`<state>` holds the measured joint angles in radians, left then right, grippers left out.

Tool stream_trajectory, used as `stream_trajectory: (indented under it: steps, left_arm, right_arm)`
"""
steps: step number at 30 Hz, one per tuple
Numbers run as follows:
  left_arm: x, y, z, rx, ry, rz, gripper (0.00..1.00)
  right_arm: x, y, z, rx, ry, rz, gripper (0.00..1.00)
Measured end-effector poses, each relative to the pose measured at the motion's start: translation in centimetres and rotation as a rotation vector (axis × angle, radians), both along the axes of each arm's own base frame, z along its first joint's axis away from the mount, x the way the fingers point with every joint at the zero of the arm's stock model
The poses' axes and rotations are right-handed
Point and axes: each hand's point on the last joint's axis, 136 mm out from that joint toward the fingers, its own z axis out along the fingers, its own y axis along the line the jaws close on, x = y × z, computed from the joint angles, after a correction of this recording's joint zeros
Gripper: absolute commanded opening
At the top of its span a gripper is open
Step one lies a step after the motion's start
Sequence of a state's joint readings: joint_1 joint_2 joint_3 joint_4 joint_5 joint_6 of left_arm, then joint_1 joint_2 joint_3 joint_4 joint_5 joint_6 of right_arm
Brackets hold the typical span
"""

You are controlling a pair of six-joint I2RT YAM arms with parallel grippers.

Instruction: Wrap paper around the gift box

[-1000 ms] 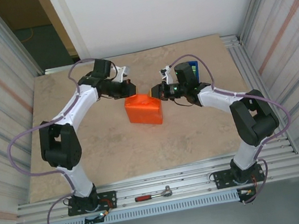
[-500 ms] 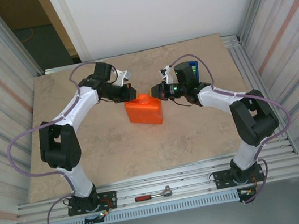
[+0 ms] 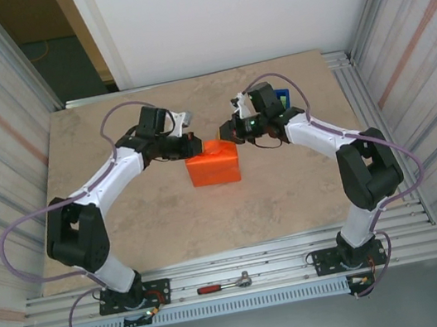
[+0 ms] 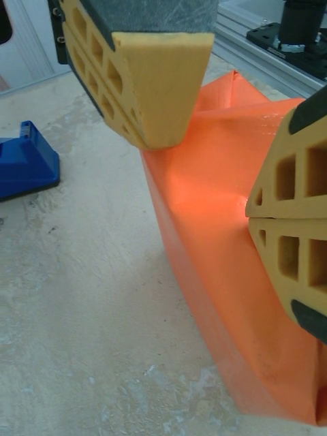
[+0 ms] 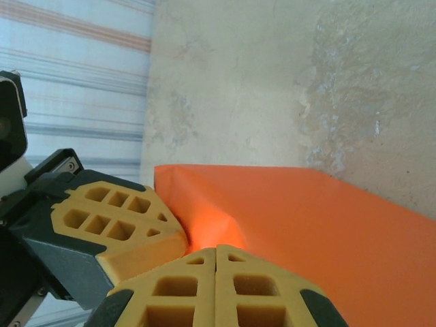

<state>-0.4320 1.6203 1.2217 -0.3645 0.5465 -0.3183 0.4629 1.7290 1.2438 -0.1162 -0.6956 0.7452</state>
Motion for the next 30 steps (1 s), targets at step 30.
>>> stream_trajectory:
  steps: [30]
  left_arm:
    - [4.1,3.6,6.0,-0.095,-0.016,0.090,0.14]
  right_arm:
    - [-4.7,2.0,-0.7,-0.011,-0.029,0.091,0.00]
